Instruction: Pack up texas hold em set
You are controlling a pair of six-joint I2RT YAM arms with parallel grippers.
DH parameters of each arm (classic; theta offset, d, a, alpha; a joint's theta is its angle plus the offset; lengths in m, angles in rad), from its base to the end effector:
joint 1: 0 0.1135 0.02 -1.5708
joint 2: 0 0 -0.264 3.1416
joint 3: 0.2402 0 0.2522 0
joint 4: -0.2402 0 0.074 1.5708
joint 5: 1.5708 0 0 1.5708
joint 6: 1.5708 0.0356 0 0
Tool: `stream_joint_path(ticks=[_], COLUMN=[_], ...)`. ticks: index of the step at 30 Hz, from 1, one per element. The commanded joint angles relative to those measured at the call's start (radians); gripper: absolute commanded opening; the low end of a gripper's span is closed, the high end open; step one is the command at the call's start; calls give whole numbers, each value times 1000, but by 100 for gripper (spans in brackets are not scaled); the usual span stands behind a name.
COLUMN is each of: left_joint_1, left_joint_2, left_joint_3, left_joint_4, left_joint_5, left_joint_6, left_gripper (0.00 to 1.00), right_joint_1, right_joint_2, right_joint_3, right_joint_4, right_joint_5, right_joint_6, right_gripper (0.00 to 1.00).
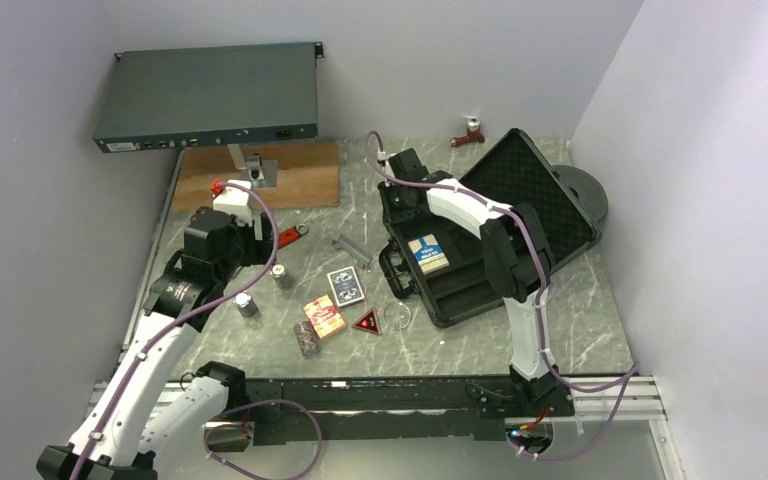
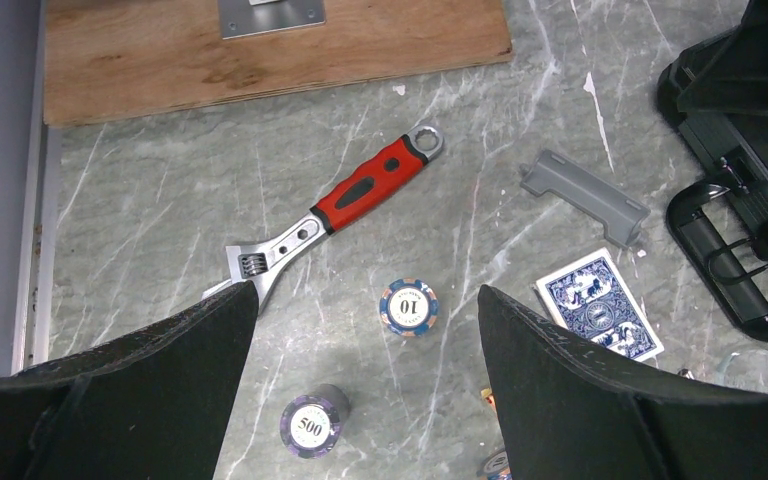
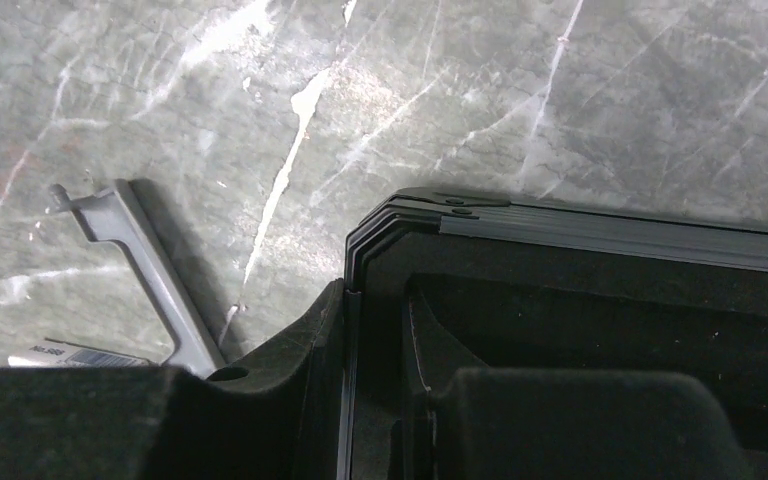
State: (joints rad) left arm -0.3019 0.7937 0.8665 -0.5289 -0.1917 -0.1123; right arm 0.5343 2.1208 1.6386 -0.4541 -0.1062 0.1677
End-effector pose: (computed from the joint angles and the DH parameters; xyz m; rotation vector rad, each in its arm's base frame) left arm 0.1668 -0.0449 0.3314 0.0705 2.0174 -0.0686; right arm 0.4006 0.2414 0.1900 -0.5086 2.4992 0.4152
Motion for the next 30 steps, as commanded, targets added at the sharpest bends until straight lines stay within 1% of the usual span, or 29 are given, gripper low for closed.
stream_joint_path(ticks=[1, 3, 4, 6, 8, 9, 10, 12, 14, 17, 22, 25, 26, 27, 28, 30], left_joint_1=[-3, -3, -3, -3, -3, -3, -3, -3, -3, -3, -3, -3, -3, -3, -3, -3], left_joint_2=[-6, -3, -1, 2, 4, 5, 6, 11, 16, 23, 36, 42, 44, 46, 49, 52], left_joint_3=[34, 34, 34, 35, 34, 33, 32, 32, 32, 31, 31, 31, 32, 32, 34, 37], left_joint_4=[12, 10, 10, 10, 10, 11, 12, 11, 10, 11, 8, 8, 7, 6, 5, 0], left_joint_5=[-19, -17, -16, -16, -18, -20, -21, -22, -20, -18, -29, -29, -28, -30, -32, -37], left_joint_6=[7, 8, 7, 8, 8, 8, 8, 8, 8, 11, 10, 10, 10, 10, 10, 10], left_gripper=[88, 88, 88, 87, 88, 88, 88, 88, 88, 87, 87, 87, 87, 87, 87, 87], right_joint_1=[12, 12, 12, 12, 12, 12, 12, 12, 12, 15, 19, 34, 41, 52, 61, 79], right_joint_2=[1, -12, -21, -49, -70, -80, -89, -108, -132, -166, -201, -277, -308, -340, -373, -442], right_joint_3=[52, 51, 47, 39, 36, 39, 44, 54, 64, 66, 103, 47, 25, -1, -26, -82], right_joint_4=[98, 92, 91, 89, 84, 76, 67, 53, 40, 39, -17, 29, 47, 70, 98, 154], right_joint_5=[-107, -96, -94, -82, -64, -51, -43, -35, -35, -39, -60, -42, -31, -21, -9, -3], right_joint_6=[65, 73, 73, 68, 62, 59, 56, 56, 61, 64, 92, 109, 122, 130, 137, 144], right_gripper=[7, 11, 15, 36, 52, 58, 62, 65, 66, 72, 74, 78, 83, 96, 100, 100])
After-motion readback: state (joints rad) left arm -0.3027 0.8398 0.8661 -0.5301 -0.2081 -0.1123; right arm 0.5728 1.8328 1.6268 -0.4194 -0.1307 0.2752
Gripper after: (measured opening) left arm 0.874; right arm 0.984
